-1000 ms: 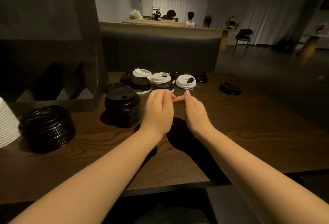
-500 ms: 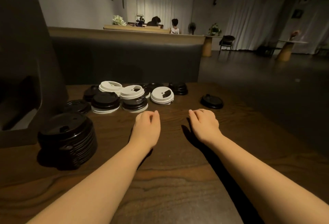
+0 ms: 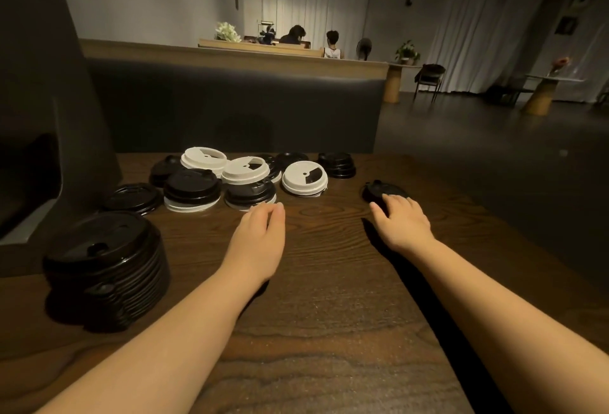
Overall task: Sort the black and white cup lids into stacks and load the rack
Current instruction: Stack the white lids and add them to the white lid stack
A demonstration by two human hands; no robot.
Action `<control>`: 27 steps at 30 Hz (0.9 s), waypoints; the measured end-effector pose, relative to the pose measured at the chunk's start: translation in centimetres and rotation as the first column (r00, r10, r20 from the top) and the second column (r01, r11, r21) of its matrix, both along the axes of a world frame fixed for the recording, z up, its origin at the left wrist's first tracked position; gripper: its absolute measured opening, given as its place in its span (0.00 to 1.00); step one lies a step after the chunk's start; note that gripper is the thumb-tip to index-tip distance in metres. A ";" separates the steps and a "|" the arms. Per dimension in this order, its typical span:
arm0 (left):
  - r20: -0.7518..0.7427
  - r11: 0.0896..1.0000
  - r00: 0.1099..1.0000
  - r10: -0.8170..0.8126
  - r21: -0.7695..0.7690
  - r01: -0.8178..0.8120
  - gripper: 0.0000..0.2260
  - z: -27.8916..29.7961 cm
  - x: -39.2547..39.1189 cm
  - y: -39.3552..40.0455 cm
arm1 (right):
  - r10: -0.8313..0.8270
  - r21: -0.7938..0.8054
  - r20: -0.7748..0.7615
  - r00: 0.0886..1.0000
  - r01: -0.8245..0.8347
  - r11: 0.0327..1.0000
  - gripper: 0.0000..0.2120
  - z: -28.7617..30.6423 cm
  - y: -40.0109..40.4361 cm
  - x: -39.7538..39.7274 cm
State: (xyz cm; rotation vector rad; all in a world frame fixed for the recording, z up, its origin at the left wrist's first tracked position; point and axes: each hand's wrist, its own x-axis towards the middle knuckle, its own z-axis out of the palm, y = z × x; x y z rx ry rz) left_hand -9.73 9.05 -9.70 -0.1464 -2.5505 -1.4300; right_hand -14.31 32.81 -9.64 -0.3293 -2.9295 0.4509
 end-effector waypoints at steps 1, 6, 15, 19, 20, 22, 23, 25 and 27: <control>0.000 1.000 1.000 0.002 0.010 -0.002 0.15 0.0 0.0 0.0 | 0.044 0.021 -0.032 0.999 -0.043 0.999 0.25 0.2 -0.5 0.9; -0.006 0.993 0.999 0.053 0.108 -0.052 0.18 0.1 0.1 0.1 | 0.412 -0.006 -0.174 0.894 -0.419 0.908 0.17 1.4 -5.6 6.4; 0.037 0.999 0.999 -0.031 -0.023 0.032 0.16 -0.2 -0.1 -0.2 | 0.306 -0.354 -0.156 0.939 -0.342 0.871 0.23 3.1 -9.0 -1.3; 0.059 1.000 0.998 -0.019 -0.013 0.020 0.19 0.2 -0.1 -0.4 | 0.310 -0.322 0.060 0.949 -0.275 0.906 0.25 2.1 -8.9 -3.9; 0.060 1.000 0.998 -0.006 0.000 0.006 0.19 0.4 0.0 -0.4 | 0.309 -0.312 0.040 0.950 -0.282 0.907 0.25 1.9 -8.7 -3.7; 0.063 1.000 0.998 0.010 -0.013 -0.010 0.19 0.5 0.1 -0.5 | 0.295 -0.244 -0.032 0.955 -0.293 0.924 0.22 1.7 -8.6 -2.9; 0.063 1.000 0.998 0.015 -0.028 -0.014 0.18 0.5 0.0 -0.5 | 0.291 -0.190 -0.056 0.955 -0.296 0.936 0.21 1.7 -8.4 -2.5; 0.059 0.997 0.998 0.009 -0.076 -0.004 0.17 0.4 -0.2 -0.6 | 0.292 -0.073 -0.052 0.955 -0.295 0.953 0.21 1.7 -8.2 -1.2; 0.062 0.994 0.998 0.002 -0.108 0.005 0.16 0.2 -0.3 -0.6 | 0.266 -0.013 -0.082 0.961 -0.268 0.963 0.22 1.8 -8.0 0.4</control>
